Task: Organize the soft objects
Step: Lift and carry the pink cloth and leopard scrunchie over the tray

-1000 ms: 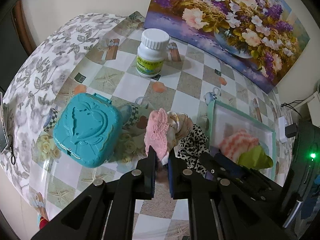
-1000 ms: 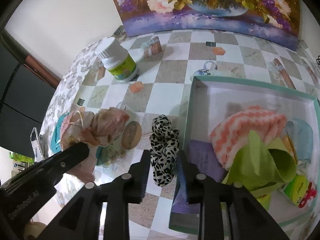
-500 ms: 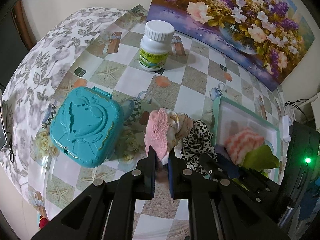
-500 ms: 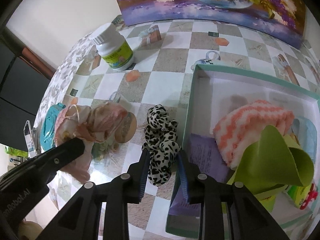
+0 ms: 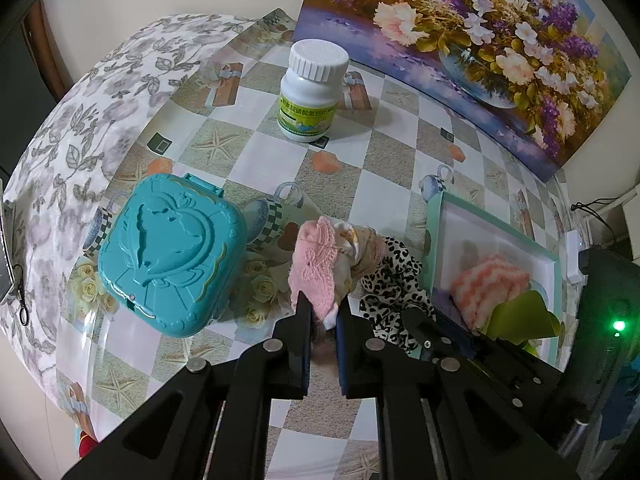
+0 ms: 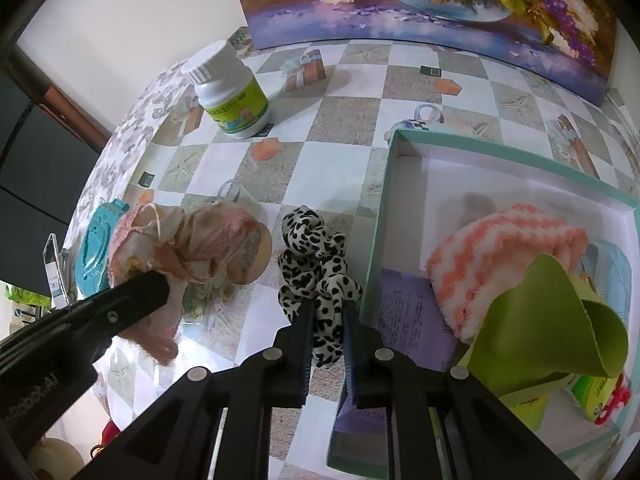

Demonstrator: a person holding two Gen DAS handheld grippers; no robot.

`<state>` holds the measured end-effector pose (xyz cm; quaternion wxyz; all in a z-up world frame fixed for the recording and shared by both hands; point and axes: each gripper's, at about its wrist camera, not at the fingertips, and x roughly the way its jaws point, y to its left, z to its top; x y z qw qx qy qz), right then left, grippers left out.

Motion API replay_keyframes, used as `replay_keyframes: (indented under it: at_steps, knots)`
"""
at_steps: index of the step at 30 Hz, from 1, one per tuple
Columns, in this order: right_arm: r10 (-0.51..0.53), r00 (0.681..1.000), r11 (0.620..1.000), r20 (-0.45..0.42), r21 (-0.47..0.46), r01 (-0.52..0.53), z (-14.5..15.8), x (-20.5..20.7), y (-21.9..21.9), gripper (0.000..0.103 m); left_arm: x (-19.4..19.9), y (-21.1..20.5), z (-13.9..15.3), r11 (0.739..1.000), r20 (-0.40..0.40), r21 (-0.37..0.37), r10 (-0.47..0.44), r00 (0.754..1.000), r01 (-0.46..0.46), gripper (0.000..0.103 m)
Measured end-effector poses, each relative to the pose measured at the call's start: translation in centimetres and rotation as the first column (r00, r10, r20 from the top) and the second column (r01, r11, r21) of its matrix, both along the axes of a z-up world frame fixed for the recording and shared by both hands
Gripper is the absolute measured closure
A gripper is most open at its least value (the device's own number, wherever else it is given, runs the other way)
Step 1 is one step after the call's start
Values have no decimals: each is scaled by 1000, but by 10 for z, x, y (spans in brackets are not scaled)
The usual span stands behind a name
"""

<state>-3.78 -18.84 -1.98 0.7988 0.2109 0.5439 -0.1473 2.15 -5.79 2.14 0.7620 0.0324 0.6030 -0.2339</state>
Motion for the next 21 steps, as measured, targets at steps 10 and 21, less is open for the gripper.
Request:
replay_keyframes:
  at_steps: [10, 21]
  knots:
    - [-15, 991, 999, 134, -38, 21, 51, -8, -1, 92, 0, 10, 33, 995, 72, -99, 13, 997, -6, 92]
    - [-136, 926, 961, 352, -182, 209, 152, -64, -23, 92, -29, 9, 99, 971, 241, -224, -27, 970, 83, 93]
